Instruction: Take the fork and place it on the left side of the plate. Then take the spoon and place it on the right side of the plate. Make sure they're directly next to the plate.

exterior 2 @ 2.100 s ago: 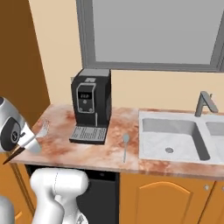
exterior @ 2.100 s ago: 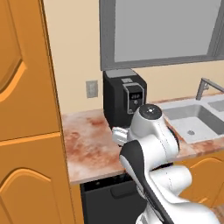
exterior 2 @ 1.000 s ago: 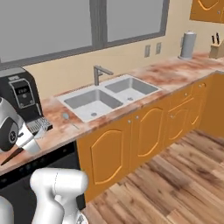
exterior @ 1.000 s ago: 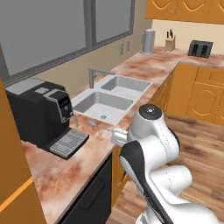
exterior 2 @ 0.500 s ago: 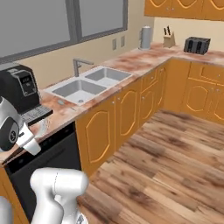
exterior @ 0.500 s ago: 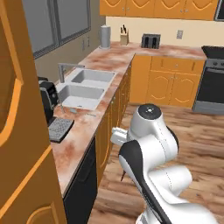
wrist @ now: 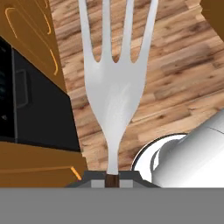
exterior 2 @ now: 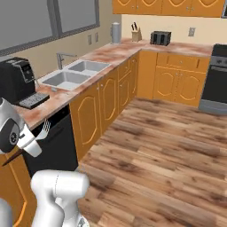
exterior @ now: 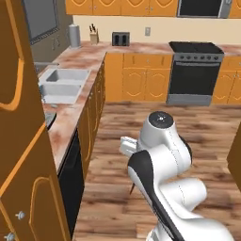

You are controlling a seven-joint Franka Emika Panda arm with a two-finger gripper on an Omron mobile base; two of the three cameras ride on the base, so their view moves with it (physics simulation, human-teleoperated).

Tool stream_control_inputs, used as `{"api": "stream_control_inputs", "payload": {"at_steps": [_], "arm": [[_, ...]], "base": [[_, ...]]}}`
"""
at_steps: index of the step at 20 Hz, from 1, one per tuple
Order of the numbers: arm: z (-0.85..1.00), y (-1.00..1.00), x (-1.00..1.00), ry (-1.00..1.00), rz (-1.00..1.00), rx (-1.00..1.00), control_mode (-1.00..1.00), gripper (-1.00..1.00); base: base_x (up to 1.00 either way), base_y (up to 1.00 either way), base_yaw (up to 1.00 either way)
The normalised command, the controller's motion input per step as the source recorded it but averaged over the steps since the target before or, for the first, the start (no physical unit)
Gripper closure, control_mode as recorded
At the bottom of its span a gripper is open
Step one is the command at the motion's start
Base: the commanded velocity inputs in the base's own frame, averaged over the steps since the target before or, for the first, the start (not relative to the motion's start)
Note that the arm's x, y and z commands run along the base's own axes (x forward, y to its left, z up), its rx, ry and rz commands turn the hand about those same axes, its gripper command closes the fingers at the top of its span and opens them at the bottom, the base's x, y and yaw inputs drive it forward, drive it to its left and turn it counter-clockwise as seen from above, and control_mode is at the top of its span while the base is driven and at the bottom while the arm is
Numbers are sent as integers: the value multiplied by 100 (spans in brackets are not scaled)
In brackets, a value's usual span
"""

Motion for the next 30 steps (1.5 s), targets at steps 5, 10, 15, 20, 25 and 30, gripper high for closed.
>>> {"api": "stream_control_inputs", "payload": {"at_steps": [5,10,15,20,25,30], "arm": [[0,0,0,0,0,0,100,100],[0,0,0,0,0,0,100,100],[0,0,0,0,0,0,100,100],[0,0,0,0,0,0,100,100],[0,0,0,0,0,0,100,100],[0,0,0,0,0,0,100,100]], "base": [[-98,-50,-27],[-81,-78,-18],[-18,-100,-6],[0,-100,-2],[1,-100,-1],[30,-98,0]]}}
